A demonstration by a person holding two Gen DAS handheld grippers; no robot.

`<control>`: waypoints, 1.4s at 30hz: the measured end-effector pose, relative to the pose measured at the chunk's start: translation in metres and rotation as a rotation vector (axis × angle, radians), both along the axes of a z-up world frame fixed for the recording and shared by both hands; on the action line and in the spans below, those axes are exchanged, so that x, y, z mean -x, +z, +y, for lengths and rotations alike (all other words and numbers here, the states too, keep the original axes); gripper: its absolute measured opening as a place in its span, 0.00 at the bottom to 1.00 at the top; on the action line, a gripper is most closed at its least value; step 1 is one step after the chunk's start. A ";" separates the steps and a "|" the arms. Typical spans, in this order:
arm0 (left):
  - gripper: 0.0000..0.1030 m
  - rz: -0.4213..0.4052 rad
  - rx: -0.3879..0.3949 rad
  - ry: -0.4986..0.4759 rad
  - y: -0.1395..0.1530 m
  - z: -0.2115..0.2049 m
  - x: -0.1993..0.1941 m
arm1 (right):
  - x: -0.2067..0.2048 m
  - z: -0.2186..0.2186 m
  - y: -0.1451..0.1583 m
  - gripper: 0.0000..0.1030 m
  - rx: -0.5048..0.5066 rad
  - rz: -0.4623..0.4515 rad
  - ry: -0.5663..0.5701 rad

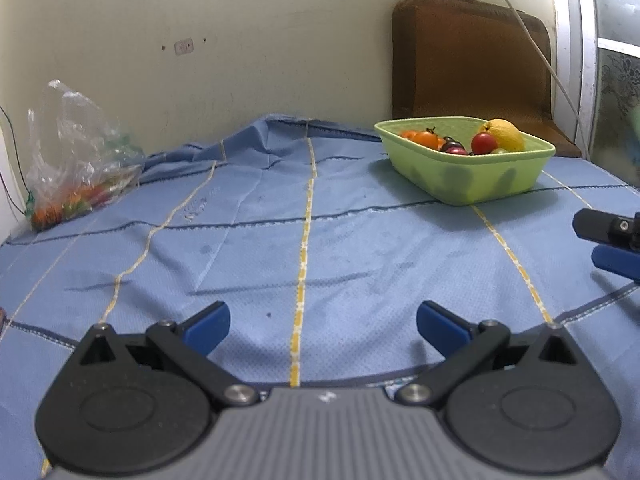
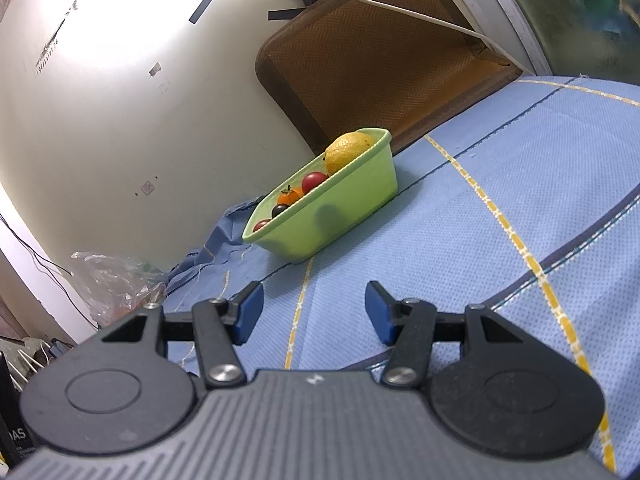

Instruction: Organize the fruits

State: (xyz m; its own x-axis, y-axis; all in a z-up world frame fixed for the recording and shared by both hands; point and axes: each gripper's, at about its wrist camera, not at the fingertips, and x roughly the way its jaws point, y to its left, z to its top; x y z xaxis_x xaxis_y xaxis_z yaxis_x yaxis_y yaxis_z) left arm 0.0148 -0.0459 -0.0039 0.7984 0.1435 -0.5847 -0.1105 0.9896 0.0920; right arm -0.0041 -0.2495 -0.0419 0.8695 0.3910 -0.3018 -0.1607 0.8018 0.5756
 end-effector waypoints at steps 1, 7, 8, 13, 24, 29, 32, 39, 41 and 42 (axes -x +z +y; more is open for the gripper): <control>1.00 0.005 0.000 -0.001 0.000 -0.001 0.001 | 0.000 0.000 0.000 0.57 -0.002 0.000 0.000; 1.00 0.019 -0.015 -0.006 0.006 -0.009 0.006 | 0.001 -0.002 0.000 0.58 -0.011 -0.004 0.002; 1.00 0.021 -0.017 -0.007 0.006 -0.010 0.006 | 0.001 -0.002 0.000 0.58 -0.011 -0.004 0.002; 1.00 0.038 -0.027 -0.011 0.007 -0.013 0.007 | 0.001 -0.002 0.000 0.58 -0.015 -0.005 0.001; 1.00 0.094 -0.050 -0.025 0.002 -0.021 0.008 | 0.001 -0.004 0.000 0.58 -0.024 0.001 -0.001; 1.00 0.097 -0.060 -0.028 0.002 -0.023 0.007 | 0.000 -0.004 0.000 0.58 -0.026 0.003 0.001; 1.00 0.101 -0.062 -0.026 0.001 -0.024 0.007 | 0.000 -0.004 -0.001 0.58 -0.029 0.004 0.003; 1.00 0.100 -0.073 -0.030 0.001 -0.028 0.006 | -0.001 -0.004 -0.001 0.58 -0.030 0.005 0.004; 1.00 0.098 -0.077 -0.029 0.000 -0.029 0.006 | -0.001 -0.004 -0.001 0.58 -0.032 0.005 0.004; 1.00 0.098 -0.080 -0.028 0.000 -0.029 0.006 | -0.001 -0.005 -0.001 0.59 -0.033 0.005 0.006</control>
